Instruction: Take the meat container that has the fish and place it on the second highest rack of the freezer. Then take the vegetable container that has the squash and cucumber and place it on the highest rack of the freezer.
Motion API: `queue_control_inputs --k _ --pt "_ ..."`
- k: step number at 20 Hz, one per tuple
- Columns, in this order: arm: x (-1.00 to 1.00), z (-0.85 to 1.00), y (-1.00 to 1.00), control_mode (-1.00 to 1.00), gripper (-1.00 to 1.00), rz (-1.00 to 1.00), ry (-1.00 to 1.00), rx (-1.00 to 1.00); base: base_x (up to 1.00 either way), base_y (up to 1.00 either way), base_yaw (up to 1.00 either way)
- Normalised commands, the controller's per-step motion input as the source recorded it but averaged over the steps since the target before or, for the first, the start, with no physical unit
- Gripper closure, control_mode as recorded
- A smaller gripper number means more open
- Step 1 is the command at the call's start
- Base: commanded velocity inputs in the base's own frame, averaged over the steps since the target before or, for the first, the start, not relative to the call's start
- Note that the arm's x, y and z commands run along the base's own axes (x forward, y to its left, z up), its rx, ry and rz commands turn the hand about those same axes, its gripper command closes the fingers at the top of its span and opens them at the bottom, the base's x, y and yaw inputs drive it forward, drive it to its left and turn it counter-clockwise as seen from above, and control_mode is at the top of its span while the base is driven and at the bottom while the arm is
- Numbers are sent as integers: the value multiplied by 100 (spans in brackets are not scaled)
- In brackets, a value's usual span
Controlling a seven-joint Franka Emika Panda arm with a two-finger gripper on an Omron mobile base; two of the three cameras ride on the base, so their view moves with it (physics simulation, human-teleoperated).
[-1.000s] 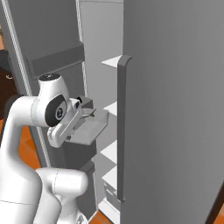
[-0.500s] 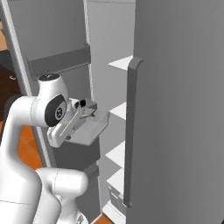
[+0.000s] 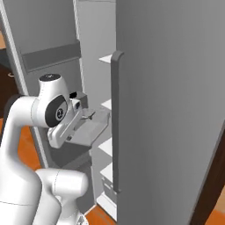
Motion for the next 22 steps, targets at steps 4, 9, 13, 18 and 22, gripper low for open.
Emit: queue_control_inputs --k 4,9,13,18,22 --pt "0 0 0 100 100 0 0 0 68 4 0" --pt "0 0 0 100 100 0 0 0 57 19 -2" --pt "0 0 0 100 100 0 0 0 36 7 -2" --pt "0 0 0 100 100 0 0 0 10 0 -1" --pt "0 0 0 -100 100 0 0 0 0 0 0"
